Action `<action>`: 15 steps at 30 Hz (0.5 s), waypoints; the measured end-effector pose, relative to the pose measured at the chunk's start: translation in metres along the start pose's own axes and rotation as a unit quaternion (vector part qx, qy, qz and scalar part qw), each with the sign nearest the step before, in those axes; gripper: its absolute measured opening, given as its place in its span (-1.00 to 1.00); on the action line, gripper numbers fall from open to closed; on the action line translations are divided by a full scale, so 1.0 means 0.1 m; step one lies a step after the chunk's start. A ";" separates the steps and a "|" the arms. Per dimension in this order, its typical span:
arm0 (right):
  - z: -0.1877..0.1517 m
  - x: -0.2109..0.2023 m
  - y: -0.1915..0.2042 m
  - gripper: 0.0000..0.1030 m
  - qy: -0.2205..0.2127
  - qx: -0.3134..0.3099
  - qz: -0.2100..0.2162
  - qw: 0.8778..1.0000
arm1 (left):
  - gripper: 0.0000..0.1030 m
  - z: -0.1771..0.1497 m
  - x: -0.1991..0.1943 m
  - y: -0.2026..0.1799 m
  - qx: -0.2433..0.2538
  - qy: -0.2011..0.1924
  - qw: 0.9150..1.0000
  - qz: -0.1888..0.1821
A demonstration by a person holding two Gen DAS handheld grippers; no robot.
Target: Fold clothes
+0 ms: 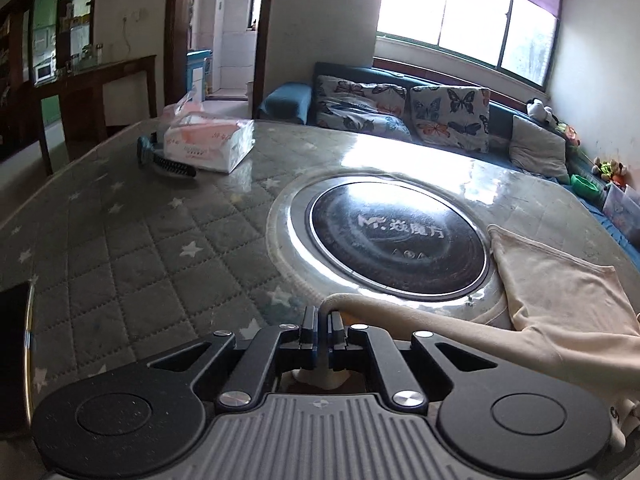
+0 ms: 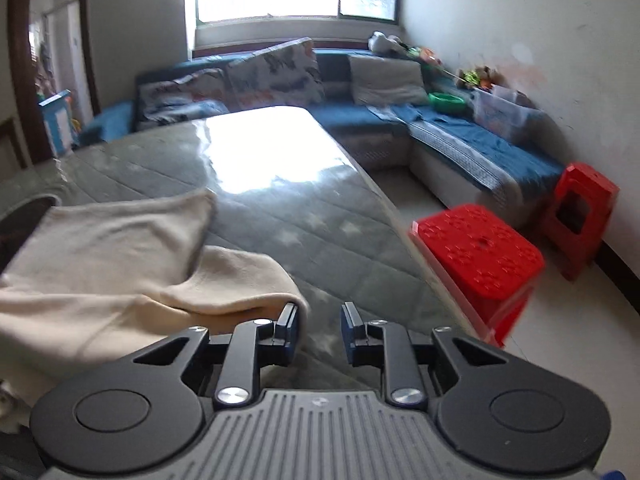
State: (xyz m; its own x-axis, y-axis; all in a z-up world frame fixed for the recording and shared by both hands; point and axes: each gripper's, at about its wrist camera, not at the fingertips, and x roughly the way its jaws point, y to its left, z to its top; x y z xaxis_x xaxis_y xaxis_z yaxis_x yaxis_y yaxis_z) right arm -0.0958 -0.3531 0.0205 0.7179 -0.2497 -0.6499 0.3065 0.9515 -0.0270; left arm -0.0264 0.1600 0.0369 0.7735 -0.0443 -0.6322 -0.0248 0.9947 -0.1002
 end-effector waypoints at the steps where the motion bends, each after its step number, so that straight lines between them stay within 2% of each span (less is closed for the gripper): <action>1: 0.00 -0.01 -0.01 -0.42 -0.001 -0.002 -0.003 1.000 | -0.83 0.03 -0.01 -0.03 0.004 -0.001 1.000 0.002; 2: 0.00 -0.02 -0.02 -0.40 -0.001 -0.005 -0.007 1.000 | -0.82 0.06 -0.04 -0.07 0.008 -0.006 1.000 0.003; 4: 0.00 -0.04 -0.03 -0.21 -0.003 -0.009 -0.014 1.000 | -0.72 0.11 -0.07 -0.11 0.015 -0.017 1.000 0.007; 9: 0.08 -0.11 0.02 -0.12 -0.018 -0.035 -0.014 0.999 | -0.61 0.21 -0.07 -0.14 0.020 -0.028 0.999 0.018; 10: 0.08 -0.12 0.04 -0.04 -0.020 -0.043 -0.014 0.999 | -0.56 0.22 -0.07 -0.13 0.019 -0.030 0.999 0.022; 13: 0.13 -0.10 0.09 0.06 -0.022 -0.060 -0.028 0.998 | -0.38 0.25 -0.07 -0.05 0.016 -0.032 0.999 0.042; 15: 0.16 -0.05 0.05 0.06 -0.020 -0.057 -0.044 0.997 | -0.37 0.27 -0.03 -0.01 0.009 -0.028 0.998 0.056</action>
State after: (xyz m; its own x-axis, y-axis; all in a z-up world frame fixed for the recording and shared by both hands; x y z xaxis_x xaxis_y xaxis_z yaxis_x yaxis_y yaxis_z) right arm -0.0873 -0.3497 0.0360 0.7160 -0.3384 -0.6107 0.2984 0.9391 -0.1705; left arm -0.0114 0.1619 0.0596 0.8006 0.0712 -0.5950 -0.1012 0.9947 -0.0172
